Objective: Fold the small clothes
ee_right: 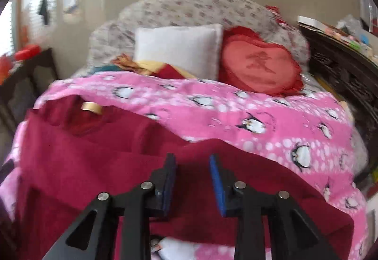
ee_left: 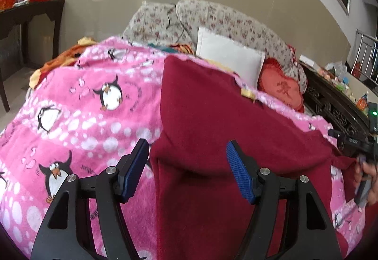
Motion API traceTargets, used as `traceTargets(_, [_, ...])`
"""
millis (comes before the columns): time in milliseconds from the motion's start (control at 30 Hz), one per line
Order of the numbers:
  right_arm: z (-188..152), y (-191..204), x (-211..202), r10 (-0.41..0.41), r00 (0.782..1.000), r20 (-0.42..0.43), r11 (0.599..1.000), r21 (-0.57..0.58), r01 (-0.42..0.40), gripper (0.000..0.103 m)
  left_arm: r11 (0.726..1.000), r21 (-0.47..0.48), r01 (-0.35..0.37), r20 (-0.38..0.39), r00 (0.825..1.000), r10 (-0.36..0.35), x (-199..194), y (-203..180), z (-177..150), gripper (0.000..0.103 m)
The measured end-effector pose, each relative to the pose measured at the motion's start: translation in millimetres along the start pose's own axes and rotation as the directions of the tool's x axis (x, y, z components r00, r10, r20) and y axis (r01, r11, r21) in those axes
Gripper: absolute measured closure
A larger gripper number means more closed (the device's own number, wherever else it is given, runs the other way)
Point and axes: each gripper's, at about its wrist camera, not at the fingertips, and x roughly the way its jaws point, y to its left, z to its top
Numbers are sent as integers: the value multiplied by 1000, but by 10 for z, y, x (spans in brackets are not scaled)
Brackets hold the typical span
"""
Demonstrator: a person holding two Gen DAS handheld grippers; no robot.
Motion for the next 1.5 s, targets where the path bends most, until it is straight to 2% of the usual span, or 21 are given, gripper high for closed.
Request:
traceTargets(67, [60,285,-19,129,992,-1,987,-99,-128,63,1000,-4,13,-13,1000,-13,23,-20,-6,34])
traceTargets(100, [93,449,17,171,985,-8,973,-154,-170,54,1000,5,19,-29,999,-19,45,-43,-31,34])
traceTargets(200, [153,1013,284,291,954,-76,909,-290,-300,52,999,48,16,-49,999,-13,78,-86,-77,34])
traceTargets(300, [185,1435,651,345,921,-184,848,-360,-389,49,998,57,36,-61,998,-33,103,-72,-89,34])
traceTargets(367, [173,1570,894,338,914,-225,840,-366,-401,52,998,45,50,-67,997,-47,108,-33,-88,34])
traceTargets(400, [157,1581,948,339,912,-232,840,-363,-404,68,998,42,53,-70,996,-50,109,-22,-89,34])
traceTargets(433, [152,1595,965,342,912,-228,839,-363,-406,94,998,36,55,-75,996,-52,114,-2,-85,34])
traceTargets(467, [171,1623,926,332,920,-211,840,-377,-390,98,998,31,57,-79,995,-54,116,11,-84,34])
traceTargets(633, [327,1695,914,225,968,-111,884,-395,-251,99,998,9,59,-81,995,-58,117,42,-67,34])
traceTargets(767, [296,1753,1104,139,987,-81,914,-372,-160,99,998,32,53,-68,996,-51,92,5,-85,34])
traceTargets(833, [315,1647,1014,122,988,-92,930,-336,-146,98,998,36,56,-61,997,-54,72,7,-88,34])
traceTargets(967, [137,1204,378,195,980,-49,955,-219,-201,97,998,32,59,-46,997,-57,28,35,-76,34])
traceTargets(1067, [-198,822,101,78,996,-34,983,-164,-83,95,998,41,54,-50,997,-52,46,18,-87,34])
traceTargets(1133, [-421,621,250,23,993,-113,989,-144,-39,88,997,56,52,-47,998,-49,50,-26,-97,34])
traceTargets(1200, [-499,463,291,88,992,-93,991,-94,-97,88,995,87,48,-41,998,-44,37,-101,-102,34])
traceTargets(1267, [-436,356,102,133,986,-101,991,-18,-136,86,993,111,29,-40,999,-25,-13,-183,-87,34])
traceTargets(1300, [-420,305,-34,153,986,-69,988,-5,-154,79,992,118,41,-46,998,-36,-55,-239,-73,34])
traceTargets(1333, [-428,233,-204,163,986,-30,987,-1,-164,64,991,118,64,-63,996,-57,-84,-305,-52,34])
traceTargets(1400, [-510,12,-545,105,994,22,994,19,-105,45,988,122,90,-98,992,-78,-100,-429,-12,34])
traceTargets(1433, [-587,-158,-687,71,997,33,996,58,-73,44,987,124,105,-106,990,-92,-108,-492,-1,34])
traceTargets(1500, [-797,-622,-927,80,996,47,972,219,-88,42,982,139,130,-118,986,-114,-92,-664,39,34])
